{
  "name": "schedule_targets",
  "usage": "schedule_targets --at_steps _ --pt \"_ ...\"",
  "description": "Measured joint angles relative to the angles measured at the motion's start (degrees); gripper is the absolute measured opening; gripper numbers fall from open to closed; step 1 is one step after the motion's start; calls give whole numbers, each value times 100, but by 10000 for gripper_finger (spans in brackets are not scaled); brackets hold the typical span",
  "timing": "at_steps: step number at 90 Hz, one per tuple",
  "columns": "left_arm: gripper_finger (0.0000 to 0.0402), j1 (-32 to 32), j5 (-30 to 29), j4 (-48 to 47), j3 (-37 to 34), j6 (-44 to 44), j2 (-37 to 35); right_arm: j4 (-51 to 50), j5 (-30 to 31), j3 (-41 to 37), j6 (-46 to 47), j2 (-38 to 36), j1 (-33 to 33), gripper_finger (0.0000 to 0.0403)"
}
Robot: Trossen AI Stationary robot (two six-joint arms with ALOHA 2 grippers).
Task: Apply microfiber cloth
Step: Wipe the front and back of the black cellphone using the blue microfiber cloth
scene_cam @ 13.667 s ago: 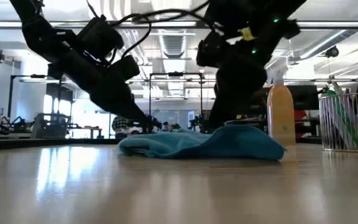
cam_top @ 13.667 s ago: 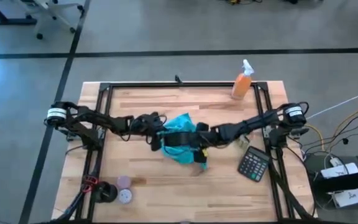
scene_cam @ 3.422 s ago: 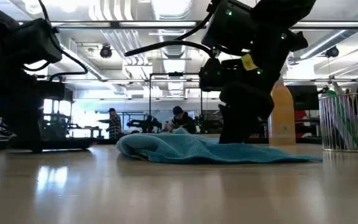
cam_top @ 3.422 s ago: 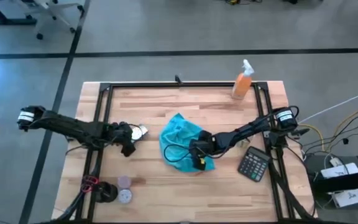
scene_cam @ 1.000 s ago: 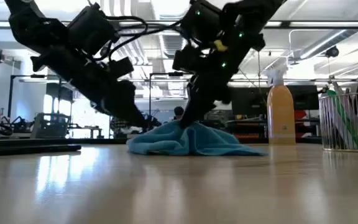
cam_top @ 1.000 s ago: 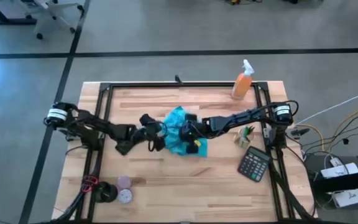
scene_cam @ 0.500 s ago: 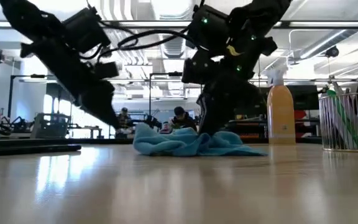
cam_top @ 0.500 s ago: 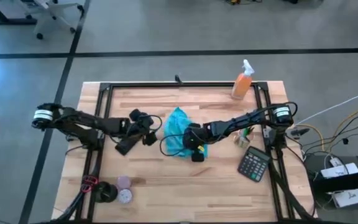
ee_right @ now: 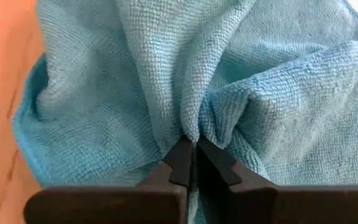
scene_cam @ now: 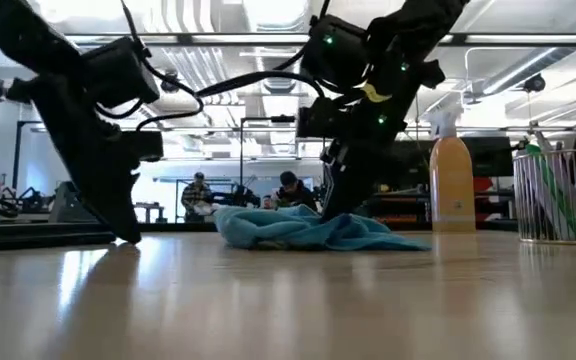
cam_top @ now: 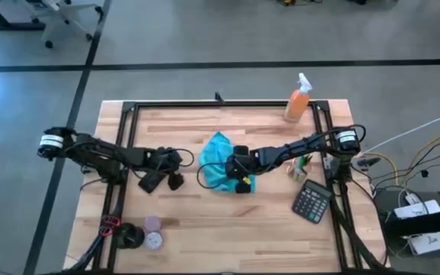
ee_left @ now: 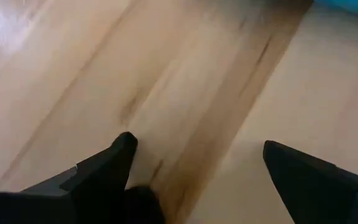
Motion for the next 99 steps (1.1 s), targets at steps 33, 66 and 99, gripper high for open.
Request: schedule_targets --at_steps 33,66,99 --pt "348 -20 -1065 -1480 466 -87 -540 -252 39 112 -35 -5 -135 73" --pt "348 -545 1226 -1681 322 -463 -1031 -732 35 398 29 -89 28 177" --pt "348 -853 567 -1444 9 -588 -746 -244 -353 395 143 -196 310 169"
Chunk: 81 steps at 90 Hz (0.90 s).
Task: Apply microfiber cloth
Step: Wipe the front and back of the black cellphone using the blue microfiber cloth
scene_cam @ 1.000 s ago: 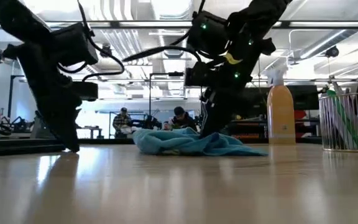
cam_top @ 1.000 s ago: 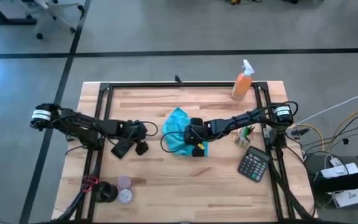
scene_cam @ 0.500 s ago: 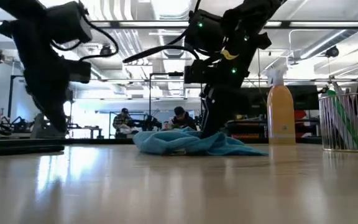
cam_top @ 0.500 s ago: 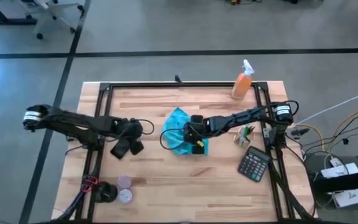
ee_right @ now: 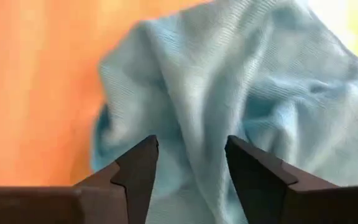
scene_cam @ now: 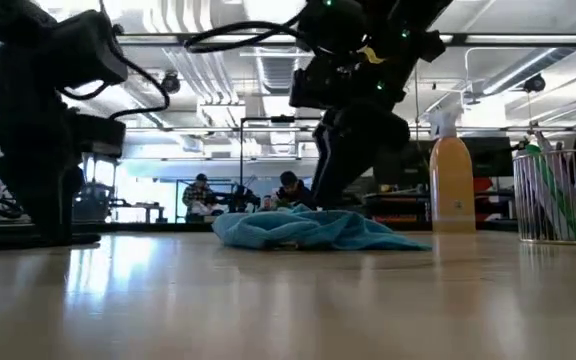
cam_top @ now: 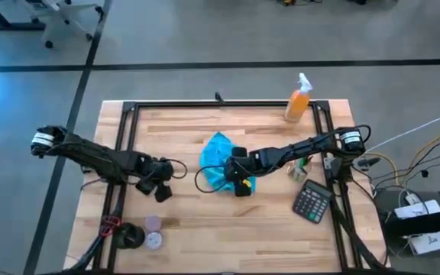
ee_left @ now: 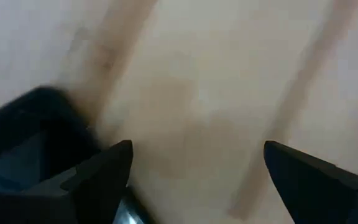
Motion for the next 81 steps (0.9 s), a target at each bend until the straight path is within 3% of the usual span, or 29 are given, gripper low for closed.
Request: schedule_targets --at_steps 42,65,81 --pt "348 35 -1309 -517 -13 -97 -320 153 -16 0 -522 -171 -20 100" --pt "347 35 -1327 359 4 815 -1104 257 -40 -27 -1257 -468 -137 12" --pt "343 35 -1336 841 4 1269 -1578 341 -455 -154 -1310 -581 -524 8"
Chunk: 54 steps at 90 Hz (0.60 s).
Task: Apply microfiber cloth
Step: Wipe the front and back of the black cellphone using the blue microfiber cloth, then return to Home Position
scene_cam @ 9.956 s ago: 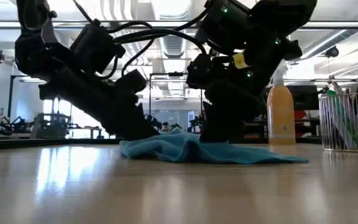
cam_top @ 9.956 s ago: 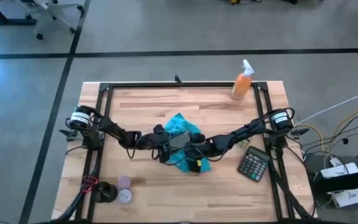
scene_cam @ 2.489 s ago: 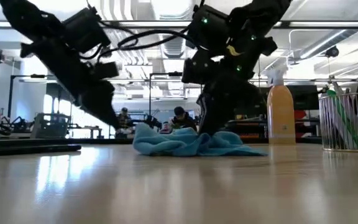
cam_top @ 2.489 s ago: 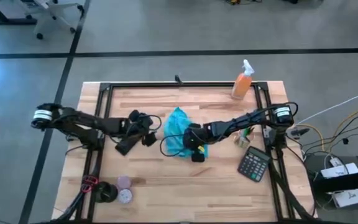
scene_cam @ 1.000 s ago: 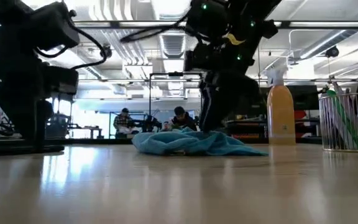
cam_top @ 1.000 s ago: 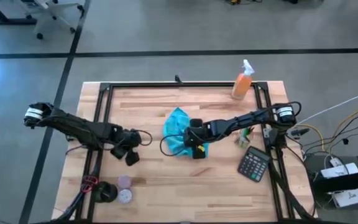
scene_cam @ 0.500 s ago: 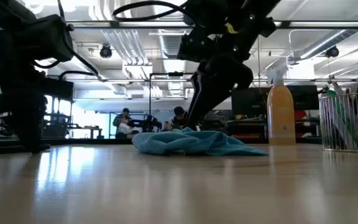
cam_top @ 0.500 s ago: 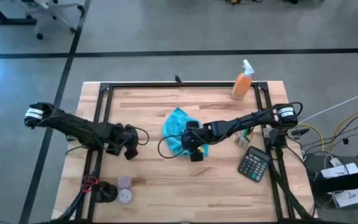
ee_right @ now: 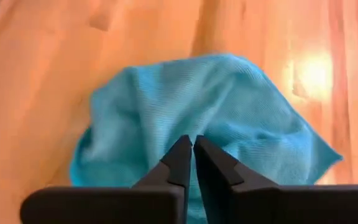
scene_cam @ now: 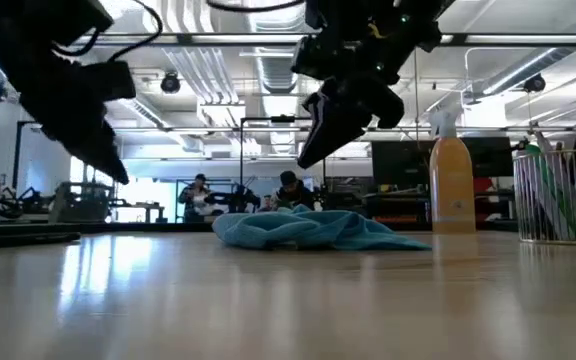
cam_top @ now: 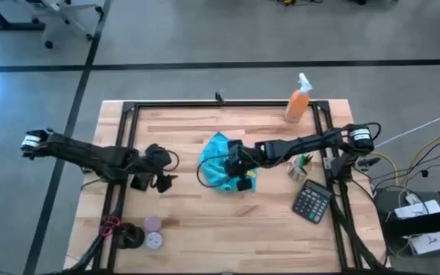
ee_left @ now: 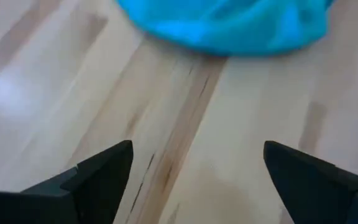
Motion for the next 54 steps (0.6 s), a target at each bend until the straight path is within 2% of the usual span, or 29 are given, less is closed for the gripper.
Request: schedule_targets --at_steps 7,15,37,54 --pt "322 17 0 200 0 199 -174 48 -476 -71 2 -41 -204 2" --pt "280 22 0 321 0 373 -337 108 -824 -110 149 -112 -410 2" --pt "135 28 -297 408 -98 705 -776 433 -862 -511 265 -657 -557 0" --pt "36 39 -364 1155 -468 980 -1139 1102 -801 -1277 554 -1420 -567 0"
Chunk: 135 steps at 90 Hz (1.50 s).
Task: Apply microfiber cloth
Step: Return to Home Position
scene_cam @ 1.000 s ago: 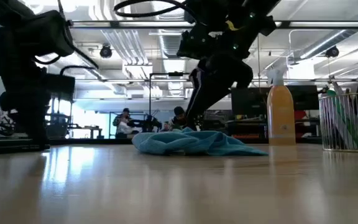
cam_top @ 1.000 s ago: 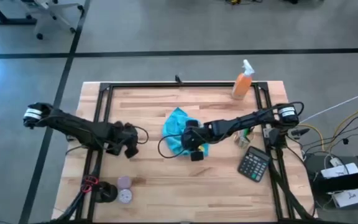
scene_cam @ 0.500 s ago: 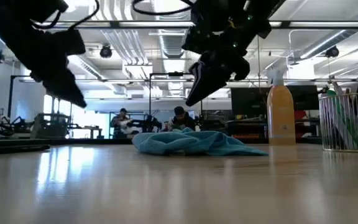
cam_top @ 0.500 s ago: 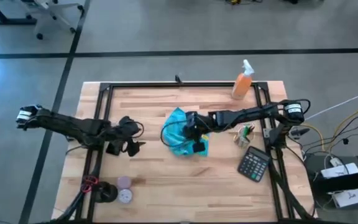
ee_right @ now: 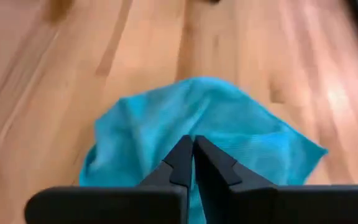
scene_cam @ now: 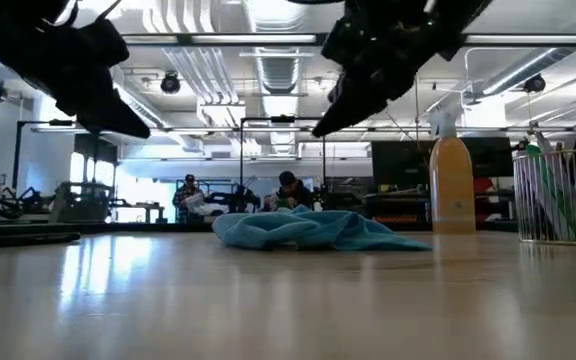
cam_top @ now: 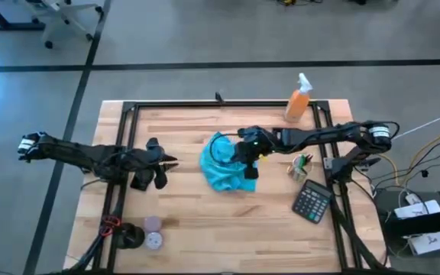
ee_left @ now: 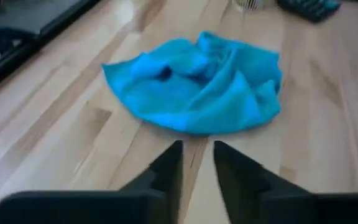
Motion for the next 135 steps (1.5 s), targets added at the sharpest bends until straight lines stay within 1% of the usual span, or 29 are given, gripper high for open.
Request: schedule_targets --at_steps 5,10,22,40,51,70,84,98,105,116,129,135 --pt "14 0 -82 164 -96 95 -120 235 29 -238 100 -251 9 0" --pt "5 0 -194 298 -196 157 -230 407 87 -495 176 -525 11 0" --pt "12 31 -224 489 -390 304 -514 906 153 -1080 335 -1190 4 0" --pt "1 33 -231 523 -431 417 -911 1067 214 -1670 563 -2022 6 0" --pt "3 32 -229 513 -461 490 -1133 1393 212 -2078 832 -2445 46 0" --pt "1 33 -222 487 -699 565 -1592 2327 236 -2967 1074 -3138 283 0" --pt "1 33 -222 450 -831 612 -2003 2409 301 -3374 1235 -3792 428 0" --pt "1 33 -222 454 -911 614 -2447 2442 928 -3822 1193 -4505 680 0" --pt "1 33 -224 483 -1007 615 -2692 2489 1029 -4070 1258 -4830 762 0" --pt "0 33 -224 524 -1251 759 -3109 2510 918 -4358 1389 -5296 763 0" --pt "0 33 -224 566 -1455 876 -3623 2266 431 -4479 1389 -5813 761 0" --pt "0 31 -225 592 -1551 895 -3787 2084 362 -4485 1375 -6032 762 0"
